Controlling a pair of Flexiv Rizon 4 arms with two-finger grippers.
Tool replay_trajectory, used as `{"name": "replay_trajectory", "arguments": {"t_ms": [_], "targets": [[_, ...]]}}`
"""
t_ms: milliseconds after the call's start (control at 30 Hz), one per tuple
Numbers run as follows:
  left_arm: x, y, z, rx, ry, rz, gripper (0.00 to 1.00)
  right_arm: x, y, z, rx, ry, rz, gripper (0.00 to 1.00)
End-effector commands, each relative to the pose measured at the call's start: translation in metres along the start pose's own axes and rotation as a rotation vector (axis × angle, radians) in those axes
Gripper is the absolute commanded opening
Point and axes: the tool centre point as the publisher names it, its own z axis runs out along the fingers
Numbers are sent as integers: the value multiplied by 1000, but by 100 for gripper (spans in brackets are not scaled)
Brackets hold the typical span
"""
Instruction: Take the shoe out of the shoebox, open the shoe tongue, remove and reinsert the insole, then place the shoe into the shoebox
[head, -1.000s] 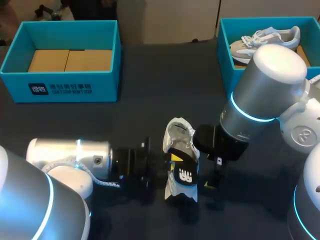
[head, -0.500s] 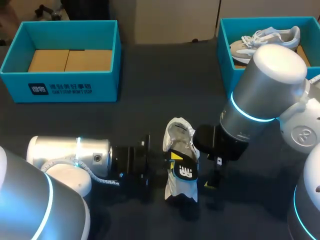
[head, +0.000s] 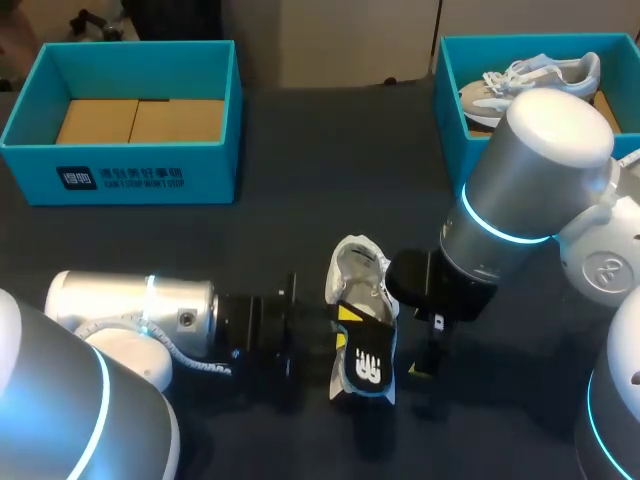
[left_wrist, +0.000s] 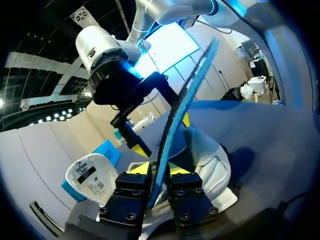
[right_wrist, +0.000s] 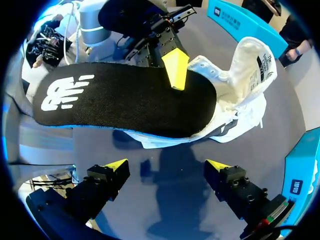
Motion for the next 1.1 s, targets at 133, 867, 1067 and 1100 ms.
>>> {"name": "replay_trajectory", "arguments": {"t_ms": [133,867,1067,1100], "targets": [[2,-8,1,0,5,5,23,1,0,1,0,-1,0,100],[10,-36,8,-47,6,29,17,1,0,1,0,-1,0,100],[12,-30,10,-53,-4,31,0,1,0,1,0,-1,0,100],[12,-30,10,-50,-6,32,0,1,0,1,0,-1,0,100]]}}
